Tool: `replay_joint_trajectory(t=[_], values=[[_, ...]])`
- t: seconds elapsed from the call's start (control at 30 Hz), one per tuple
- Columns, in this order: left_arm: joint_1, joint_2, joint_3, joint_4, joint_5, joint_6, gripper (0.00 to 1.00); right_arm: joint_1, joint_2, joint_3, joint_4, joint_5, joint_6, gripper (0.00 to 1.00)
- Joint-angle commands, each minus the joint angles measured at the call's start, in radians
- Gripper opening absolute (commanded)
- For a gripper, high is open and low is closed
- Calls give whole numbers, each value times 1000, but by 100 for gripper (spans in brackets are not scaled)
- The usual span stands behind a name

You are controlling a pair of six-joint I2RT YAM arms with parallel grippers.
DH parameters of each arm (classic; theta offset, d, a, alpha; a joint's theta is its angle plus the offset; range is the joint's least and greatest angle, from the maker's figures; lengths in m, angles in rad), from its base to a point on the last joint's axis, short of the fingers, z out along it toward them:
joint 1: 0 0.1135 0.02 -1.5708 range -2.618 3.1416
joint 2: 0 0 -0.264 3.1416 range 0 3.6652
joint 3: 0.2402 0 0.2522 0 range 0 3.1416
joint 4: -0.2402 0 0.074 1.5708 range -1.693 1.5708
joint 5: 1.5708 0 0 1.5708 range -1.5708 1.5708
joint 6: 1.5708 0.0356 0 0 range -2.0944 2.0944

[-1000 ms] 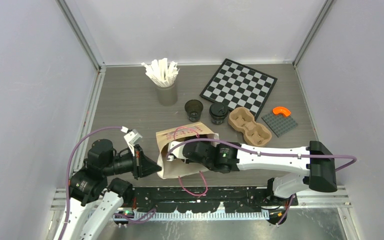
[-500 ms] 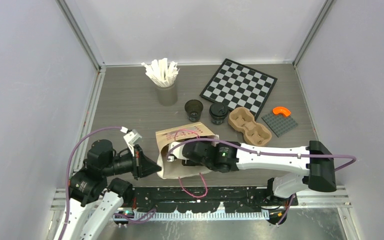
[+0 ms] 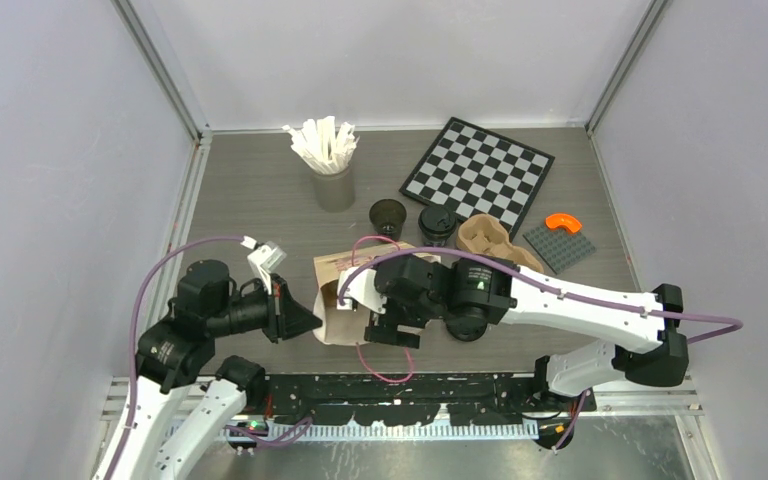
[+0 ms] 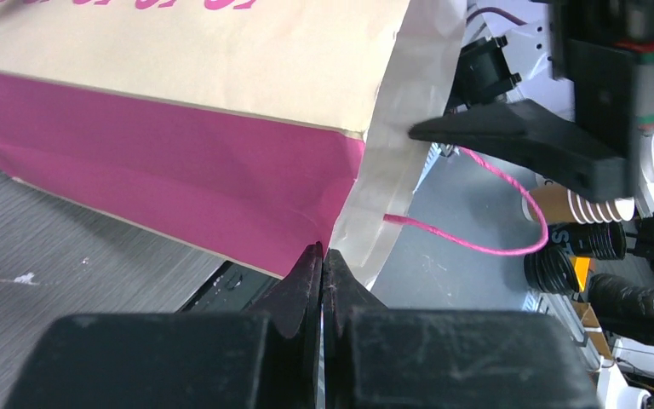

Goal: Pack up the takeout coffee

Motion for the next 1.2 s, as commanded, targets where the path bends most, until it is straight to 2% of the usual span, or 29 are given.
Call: replay_joint_trajectory(t=[0.0, 0.27, 0.43, 0.6, 0.77, 0.83, 0.97, 1.07, 1.17], values=[[-3, 65, 107, -51, -60, -4, 0, 6, 10, 147, -98, -128, 65, 94], [-3, 122, 187, -97, -99, 9, 0, 6, 20, 294, -144, -252, 91, 91], [-2, 148, 215, -99, -109, -8, 0, 5, 51, 342, -205, -236, 96, 89], [-2, 170, 231, -104, -112, -19, 0, 4, 75, 453, -174, -78, 147, 86], [-3, 200, 250, -118, -135, -9, 0, -4, -1, 498, 76, 24, 186, 85], [-2, 220, 270, -127, -155, -5, 0, -9, -8, 520, 124, 70, 183, 88], [-2, 255, 304, -151, -177, 3, 0, -22, 27, 582, 131, 299, 157, 90], [-2, 271, 319, -169, -185, 8, 0, -77, 44, 591, 121, 355, 158, 93], [-2, 277, 335, -184, -202, 9, 0, -210, 30, 577, 126, 336, 268, 96]])
